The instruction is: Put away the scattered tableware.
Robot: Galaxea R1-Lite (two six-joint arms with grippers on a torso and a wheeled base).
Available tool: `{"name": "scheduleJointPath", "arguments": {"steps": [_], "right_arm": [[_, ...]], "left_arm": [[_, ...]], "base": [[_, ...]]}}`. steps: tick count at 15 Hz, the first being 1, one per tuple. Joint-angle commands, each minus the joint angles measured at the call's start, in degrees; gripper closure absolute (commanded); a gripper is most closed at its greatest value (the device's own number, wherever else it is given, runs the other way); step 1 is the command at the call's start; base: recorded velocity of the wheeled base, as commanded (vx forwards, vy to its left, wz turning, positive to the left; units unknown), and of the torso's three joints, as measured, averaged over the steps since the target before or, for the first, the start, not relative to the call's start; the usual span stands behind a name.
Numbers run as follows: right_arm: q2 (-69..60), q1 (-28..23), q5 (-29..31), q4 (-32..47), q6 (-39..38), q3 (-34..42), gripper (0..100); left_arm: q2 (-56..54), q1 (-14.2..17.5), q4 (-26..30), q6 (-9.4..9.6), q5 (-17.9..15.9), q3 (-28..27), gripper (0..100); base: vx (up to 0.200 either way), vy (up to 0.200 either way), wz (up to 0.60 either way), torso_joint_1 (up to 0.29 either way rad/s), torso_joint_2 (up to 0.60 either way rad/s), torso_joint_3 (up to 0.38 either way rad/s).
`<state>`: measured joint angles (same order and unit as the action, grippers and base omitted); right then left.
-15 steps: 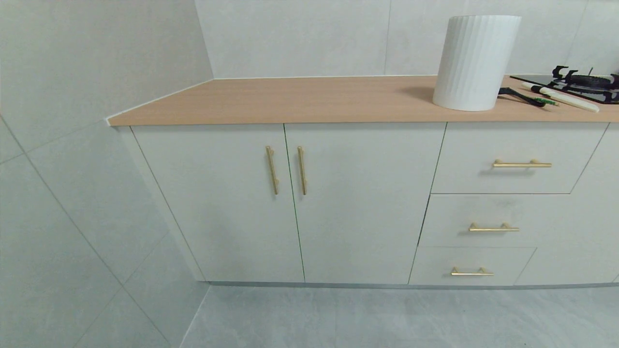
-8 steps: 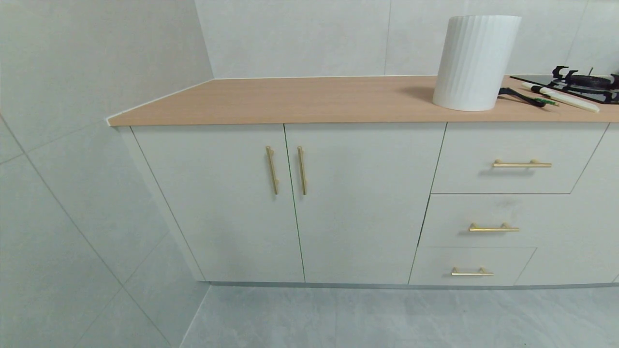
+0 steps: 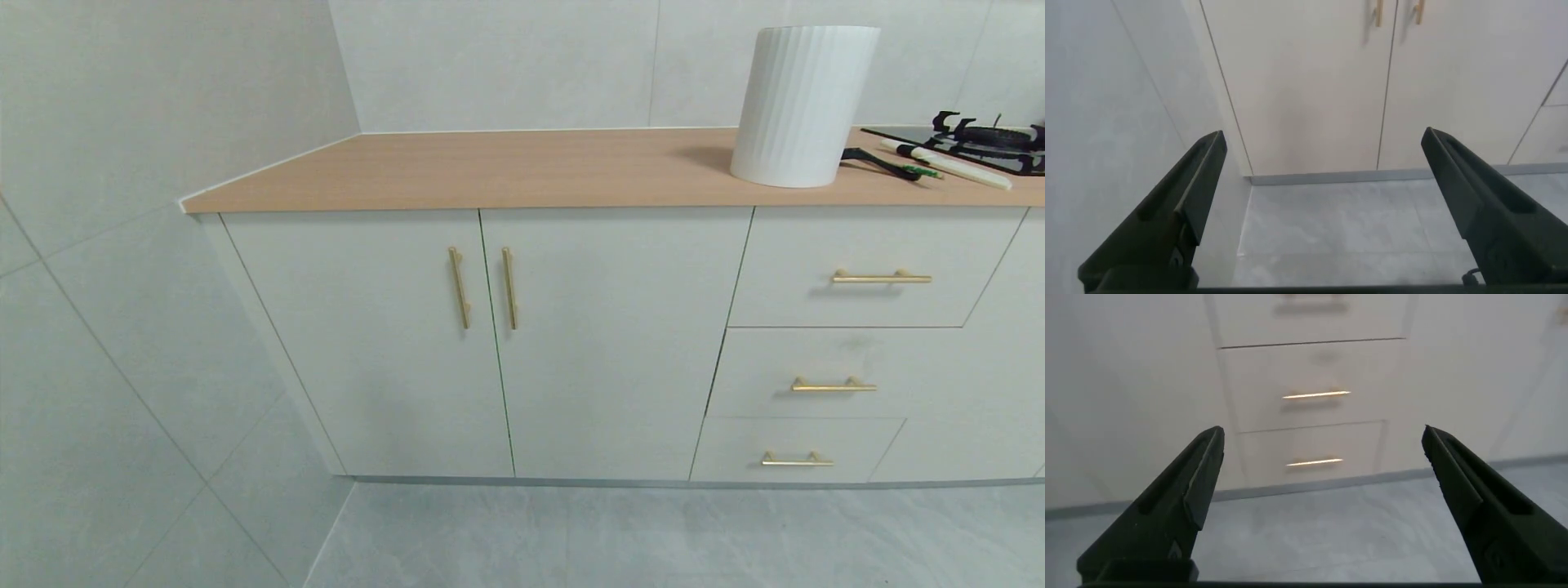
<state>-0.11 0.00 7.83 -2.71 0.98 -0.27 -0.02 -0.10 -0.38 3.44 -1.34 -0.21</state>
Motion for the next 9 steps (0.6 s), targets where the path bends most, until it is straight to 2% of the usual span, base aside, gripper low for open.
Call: {"name": "scheduleJointPath", "arguments": {"steps": [1, 9], "right_arm": [[0.29, 0.09, -6.51, 2.27, -0.71, 0.27, 0], [0.11, 0.18, -7.91, 2.62, -0.8, 0.27, 0]], "left_arm": [[0.02, 0.01, -0.06, -0.1, -0.07, 0.12, 0], [0.02, 0.01, -0.06, -0.19, -0.07, 0.12, 0]], "base": [[0.0, 0.0, 0.0, 0.0, 0.0, 0.0], [0.0, 0.0, 0.0, 0.0, 0.0, 0.0]]}}
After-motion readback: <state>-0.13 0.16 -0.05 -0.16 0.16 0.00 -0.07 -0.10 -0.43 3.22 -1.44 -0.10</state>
